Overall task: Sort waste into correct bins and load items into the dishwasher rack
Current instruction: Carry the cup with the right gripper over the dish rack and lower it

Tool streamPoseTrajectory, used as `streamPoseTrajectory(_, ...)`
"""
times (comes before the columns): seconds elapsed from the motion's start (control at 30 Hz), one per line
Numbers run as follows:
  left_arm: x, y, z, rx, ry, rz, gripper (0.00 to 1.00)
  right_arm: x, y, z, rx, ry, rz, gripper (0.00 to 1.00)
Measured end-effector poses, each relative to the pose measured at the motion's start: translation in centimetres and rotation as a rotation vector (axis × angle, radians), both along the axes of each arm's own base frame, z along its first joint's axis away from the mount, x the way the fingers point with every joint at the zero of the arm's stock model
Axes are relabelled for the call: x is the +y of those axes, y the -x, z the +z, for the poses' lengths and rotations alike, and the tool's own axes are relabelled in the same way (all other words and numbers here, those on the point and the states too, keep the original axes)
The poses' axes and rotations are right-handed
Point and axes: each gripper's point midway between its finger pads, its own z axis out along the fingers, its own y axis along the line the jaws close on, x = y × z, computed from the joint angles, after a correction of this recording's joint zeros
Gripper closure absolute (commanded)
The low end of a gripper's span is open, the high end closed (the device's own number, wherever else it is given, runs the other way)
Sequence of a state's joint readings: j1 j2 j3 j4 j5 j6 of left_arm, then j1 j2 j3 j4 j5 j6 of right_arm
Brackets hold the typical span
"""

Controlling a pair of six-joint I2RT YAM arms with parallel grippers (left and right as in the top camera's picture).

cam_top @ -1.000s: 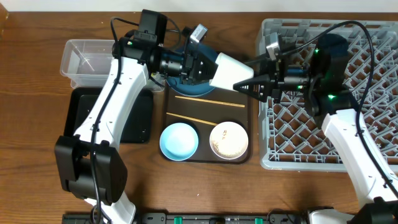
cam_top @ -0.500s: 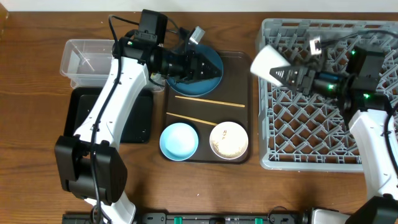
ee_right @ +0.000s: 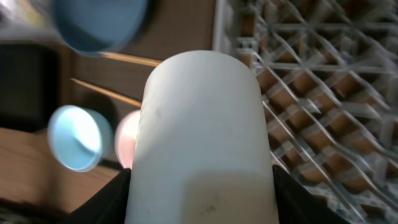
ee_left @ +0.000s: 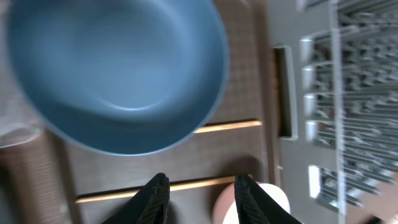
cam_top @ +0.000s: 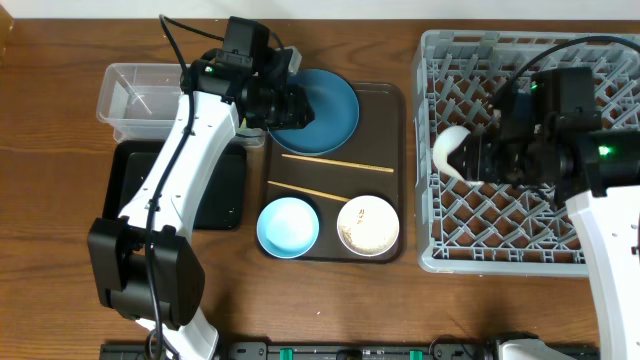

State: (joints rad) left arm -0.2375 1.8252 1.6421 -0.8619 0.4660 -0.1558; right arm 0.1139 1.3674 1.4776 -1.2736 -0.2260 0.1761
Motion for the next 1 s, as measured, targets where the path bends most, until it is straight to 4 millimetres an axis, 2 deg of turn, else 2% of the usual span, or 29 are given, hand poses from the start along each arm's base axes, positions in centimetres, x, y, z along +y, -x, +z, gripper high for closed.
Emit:
streamPoseTrajectory(0.17,1.3,0.1,-0.7,0.009,-0.077,0.033,0.62,-1.1,3.3,-2.5,0.188,0.127,0.0,0.48)
streamPoseTrajectory(0.23,1.8,0.0,-0.9,0.009,-0.103,0.044,0.62,-1.5,3.9,-3.6,0.263,0.168,-0.002,0.48)
streamPoseTrajectory(0.4,2.3,-0.1,-1.1,0.007,-0.134,0.057,0.62,-2.1,4.2,-5.5,0.369,0.22,-0.007,0.48)
streamPoseTrajectory(0.67,2.6,0.1,-1.3,0.015,-0.151,0.063,0.62,-2.3,4.4,-7.1,0.437,0.24,-0.001,0.5)
streamPoseTrajectory(1.0,2.7,0.1,-1.3,0.015,-0.153,0.064,0.62,-2.1,6.1,-11.7,0.516,0.226,0.023,0.48)
